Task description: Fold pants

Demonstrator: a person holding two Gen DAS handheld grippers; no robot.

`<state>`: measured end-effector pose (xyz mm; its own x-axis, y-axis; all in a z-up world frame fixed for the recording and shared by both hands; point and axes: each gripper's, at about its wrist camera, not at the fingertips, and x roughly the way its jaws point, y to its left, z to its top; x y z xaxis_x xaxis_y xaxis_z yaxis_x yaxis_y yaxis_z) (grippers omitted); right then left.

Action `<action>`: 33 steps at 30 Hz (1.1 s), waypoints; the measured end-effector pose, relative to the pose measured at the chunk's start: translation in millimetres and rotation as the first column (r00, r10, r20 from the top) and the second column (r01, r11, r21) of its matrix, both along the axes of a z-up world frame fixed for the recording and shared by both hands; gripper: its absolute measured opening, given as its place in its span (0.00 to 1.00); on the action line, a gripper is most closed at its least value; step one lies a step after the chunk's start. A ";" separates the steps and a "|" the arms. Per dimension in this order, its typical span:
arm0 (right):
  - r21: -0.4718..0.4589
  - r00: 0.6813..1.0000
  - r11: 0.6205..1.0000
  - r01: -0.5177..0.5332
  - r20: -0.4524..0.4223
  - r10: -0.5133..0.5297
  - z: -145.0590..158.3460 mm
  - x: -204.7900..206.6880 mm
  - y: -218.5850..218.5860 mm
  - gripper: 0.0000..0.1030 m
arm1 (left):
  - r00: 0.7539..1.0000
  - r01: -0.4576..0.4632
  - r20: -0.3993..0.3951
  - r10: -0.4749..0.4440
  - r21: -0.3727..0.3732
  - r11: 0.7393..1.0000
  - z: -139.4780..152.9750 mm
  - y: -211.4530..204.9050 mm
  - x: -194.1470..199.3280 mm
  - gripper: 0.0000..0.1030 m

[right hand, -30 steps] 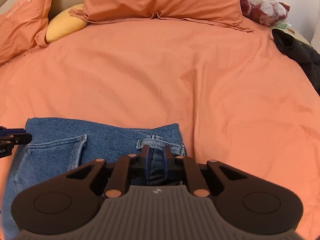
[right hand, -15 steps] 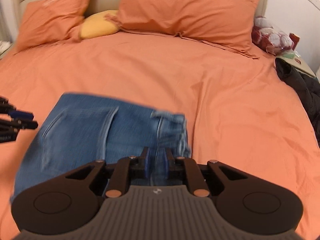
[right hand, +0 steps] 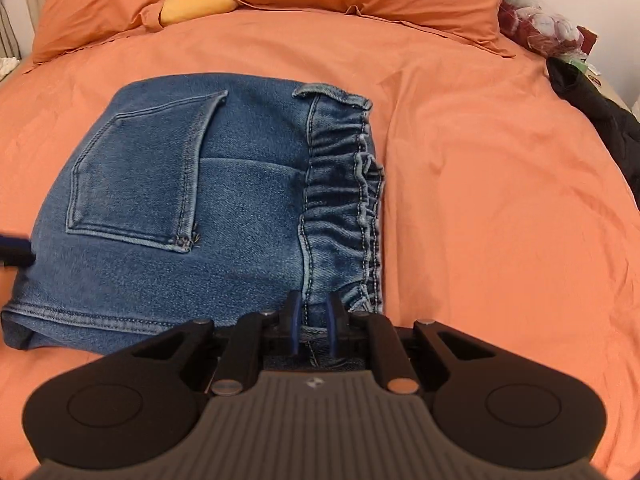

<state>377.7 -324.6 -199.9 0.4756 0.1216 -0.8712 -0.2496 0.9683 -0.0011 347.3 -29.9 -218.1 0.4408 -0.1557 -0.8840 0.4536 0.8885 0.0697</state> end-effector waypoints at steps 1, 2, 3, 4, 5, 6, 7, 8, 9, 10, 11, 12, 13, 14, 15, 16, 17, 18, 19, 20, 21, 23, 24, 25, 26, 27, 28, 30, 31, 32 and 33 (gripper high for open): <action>0.001 1.000 1.000 0.002 -0.001 -0.002 -0.4 0.3 0.9 0.07 | 1.000 0.010 0.010 -0.010 0.023 1.000 -1.6 -2.3 -1.2 0.13; 0.001 1.000 1.000 0.008 -0.001 -0.008 0.1 0.9 1.4 0.07 | 1.000 0.016 0.015 -0.017 0.039 0.999 0.0 -4.8 0.3 0.12; 0.001 1.000 1.000 0.011 -0.002 -0.011 0.9 2.1 1.1 0.07 | 1.000 0.009 0.010 -0.010 0.040 0.999 3.3 -5.9 3.2 0.12; 0.001 1.000 1.000 0.014 -0.004 -0.014 0.8 3.2 1.4 0.07 | 1.000 -0.001 0.001 0.001 0.031 1.000 7.9 -4.9 6.1 0.10; 0.004 1.000 1.000 0.018 -0.007 -0.018 1.1 3.9 0.7 0.07 | 1.000 -0.006 0.001 0.006 0.011 1.000 13.4 -2.1 5.4 0.07; 0.009 1.000 1.000 0.024 -0.010 -0.024 1.5 4.5 -0.5 0.07 | 1.000 -0.011 0.007 0.011 -0.013 1.000 17.6 0.7 0.5 0.08; 0.015 0.999 0.999 0.031 -0.011 -0.031 1.7 4.6 -1.6 0.07 | 1.000 -0.021 0.016 0.021 -0.039 0.999 22.0 5.8 -4.8 0.14; 0.018 0.999 0.999 0.035 -0.009 -0.035 1.5 3.6 -2.0 0.07 | 0.999 -0.029 0.023 0.030 -0.061 0.998 24.8 10.7 -11.5 0.28; 0.016 0.999 0.999 0.034 -0.005 -0.034 1.2 2.7 -1.5 0.07 | 0.999 -0.030 0.024 0.033 -0.084 0.996 25.7 14.9 -19.5 0.36; 0.012 0.999 0.999 0.033 0.000 -0.033 1.1 1.8 -0.9 0.07 | 0.999 -0.036 0.036 0.040 -0.090 0.995 25.8 17.9 -30.5 0.43; 0.010 1.000 0.999 0.031 0.003 -0.031 0.9 1.0 0.0 0.07 | 0.997 -0.042 0.061 0.047 -0.081 0.996 24.5 19.0 -38.4 0.46; 0.008 1.000 0.999 0.031 0.004 -0.031 1.1 0.5 0.4 0.07 | 0.995 -0.039 0.090 0.045 -0.072 0.997 23.7 19.9 -48.1 0.47; 0.009 0.999 0.999 0.032 0.003 -0.032 1.3 0.6 0.4 0.07 | 0.992 -0.037 0.118 0.045 -0.063 0.997 22.3 20.0 -54.6 0.53; 0.010 0.999 0.999 0.033 0.001 -0.033 1.6 0.6 0.3 0.07 | 0.990 -0.041 0.134 0.049 -0.058 0.997 20.7 19.3 -59.4 0.62; 0.010 0.999 0.999 0.033 0.000 -0.033 1.7 0.8 0.4 0.07 | 0.989 -0.050 0.137 0.057 -0.057 0.997 17.8 17.7 -62.3 0.66; 0.011 0.999 0.999 0.034 0.000 -0.034 1.9 1.2 0.1 0.07 | 0.991 -0.044 0.122 0.052 -0.069 0.997 14.1 14.8 -64.3 0.72; 0.011 0.999 0.999 0.035 0.001 -0.035 2.0 0.9 0.0 0.07 | 0.994 -0.023 0.101 0.032 -0.083 0.996 9.1 10.3 -66.2 0.72; 0.011 0.999 0.999 0.036 0.003 -0.036 2.0 0.4 0.1 0.07 | 0.995 -0.007 0.094 0.014 -0.078 0.997 3.8 4.0 -69.4 0.72; 0.011 0.999 0.999 0.035 0.006 -0.035 2.1 -0.2 0.2 0.07 | 0.993 -0.011 0.120 0.017 -0.050 0.999 -0.6 -1.6 -72.2 0.70; 0.010 0.999 0.999 0.034 0.009 -0.034 1.9 -0.9 0.1 0.07 | 0.983 -0.050 0.178 0.051 -0.013 0.999 -4.0 -6.3 -74.3 0.66; 0.010 0.999 0.999 0.031 0.012 -0.032 1.8 -1.5 0.2 0.07 | 0.971 -0.091 0.222 0.088 0.004 0.996 -6.2 -7.8 -74.0 0.64; 0.010 0.999 1.000 0.029 0.014 -0.030 1.4 -1.9 0.4 0.07 | 0.965 -0.142 0.217 0.151 -0.055 0.988 -7.0 -4.9 -65.0 0.60; 0.011 0.999 0.999 0.030 0.013 -0.030 1.2 -1.6 0.4 0.07 | 0.967 -0.164 0.184 0.178 -0.085 0.983 -8.6 -4.0 -58.9 0.60; 0.014 0.999 0.999 0.030 0.011 -0.030 0.9 -1.4 0.6 0.07 | 0.968 -0.176 0.165 0.189 -0.092 0.980 -11.0 -5.2 -54.8 0.60; 0.017 0.999 0.999 0.031 0.010 -0.031 1.0 -1.1 0.3 0.07 | 0.966 -0.178 0.178 0.189 -0.075 0.981 -13.4 -9.3 -54.0 0.60; 0.022 0.999 0.999 0.032 0.009 -0.032 0.9 -0.8 -0.4 0.07 | 0.962 -0.177 0.204 0.183 -0.049 0.983 -16.1 -14.5 -55.1 0.61; 0.026 0.999 0.999 0.032 0.008 -0.032 0.9 -0.6 -1.4 0.07 | 0.958 -0.177 0.225 0.178 -0.024 0.984 -19.6 -20.1 -55.8 0.62; 0.030 0.999 0.999 0.031 0.008 -0.031 1.0 -0.8 -2.5 0.07 | 0.948 -0.190 0.265 0.178 0.020 0.982 -25.2 -28.6 -55.3 0.55; 0.029 1.000 0.999 0.029 0.009 -0.030 1.1 -0.8 -2.9 0.07 | 0.939 -0.209 0.286 0.191 0.031 0.978 -25.0 -27.4 -57.1 0.43; 0.028 1.000 0.999 0.027 0.009 -0.028 1.4 -0.8 -2.7 0.07 | 0.937 -0.218 0.284 0.202 0.025 0.976 -23.9 -24.9 -55.6 0.34; 0.023 1.000 0.999 0.022 0.009 -0.023 1.8 -0.7 -1.8 0.07 | 0.936 -0.223 0.283 0.208 0.022 0.974 -21.3 -20.9 -56.3 0.32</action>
